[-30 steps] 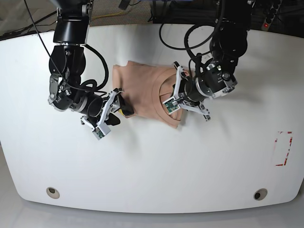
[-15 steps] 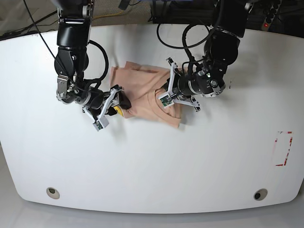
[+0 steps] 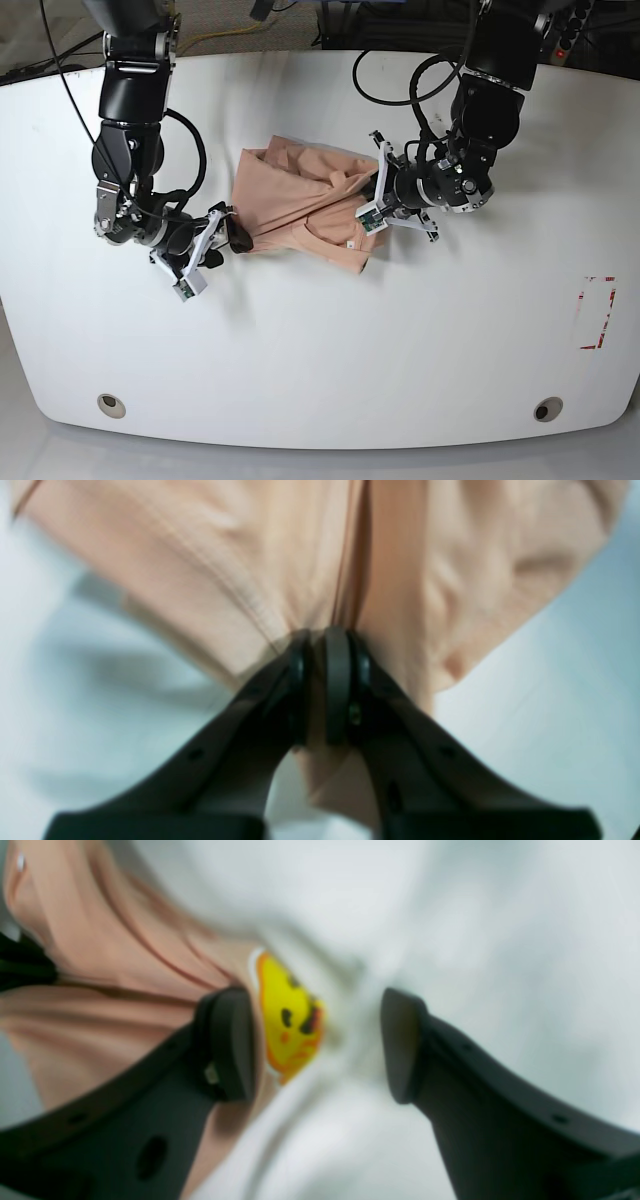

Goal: Fold the T-shirt properly
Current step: 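Grasp the folded shirt with both grippers and square its edges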

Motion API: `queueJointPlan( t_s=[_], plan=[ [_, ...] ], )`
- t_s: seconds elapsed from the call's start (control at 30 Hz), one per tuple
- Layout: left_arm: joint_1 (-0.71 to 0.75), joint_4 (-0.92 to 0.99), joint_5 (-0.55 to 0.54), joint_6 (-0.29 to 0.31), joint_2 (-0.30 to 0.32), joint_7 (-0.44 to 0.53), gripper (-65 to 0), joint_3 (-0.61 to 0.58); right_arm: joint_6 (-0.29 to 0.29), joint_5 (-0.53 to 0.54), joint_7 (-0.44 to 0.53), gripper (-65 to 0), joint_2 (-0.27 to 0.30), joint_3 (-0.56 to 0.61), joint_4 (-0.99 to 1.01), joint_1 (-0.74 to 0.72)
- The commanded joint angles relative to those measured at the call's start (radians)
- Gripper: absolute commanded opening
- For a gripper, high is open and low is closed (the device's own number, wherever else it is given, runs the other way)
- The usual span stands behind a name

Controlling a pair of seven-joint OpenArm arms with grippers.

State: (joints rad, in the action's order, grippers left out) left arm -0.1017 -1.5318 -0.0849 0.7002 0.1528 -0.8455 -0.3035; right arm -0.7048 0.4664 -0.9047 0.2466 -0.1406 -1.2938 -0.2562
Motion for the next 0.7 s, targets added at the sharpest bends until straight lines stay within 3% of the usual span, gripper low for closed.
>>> queueJointPlan(
  t_s=[0.0,0.4,0.6,0.67],
  plan=[
    [-0.013,-0.066,0.015,-0.002,0.004,-0.011,-61.8,0.036,0.007,0.059,-0.027,-29.5,0.017,-0.009,-0.114,-0.015],
    [-0.010,-0.154,0.015,-0.002,-0.002,-0.011,-61.8,0.094,0.007,0.056,-0.100,-29.5,-0.020,-0.007,-0.200,-0.005],
    [0.024,-0.230,0.015,-0.002,-0.003,-0.011,-61.8,0.091,0.007,0.001,-0.087,-29.8,-0.031,-0.009,-0.152,-0.007],
    [0.032,-0.240,0.015,-0.002,-0.003,-0.011,-61.7,0.085,0.007,-0.039,-0.047,-33.1,-0.034,-0.006,-0.134,-0.007]
  ],
)
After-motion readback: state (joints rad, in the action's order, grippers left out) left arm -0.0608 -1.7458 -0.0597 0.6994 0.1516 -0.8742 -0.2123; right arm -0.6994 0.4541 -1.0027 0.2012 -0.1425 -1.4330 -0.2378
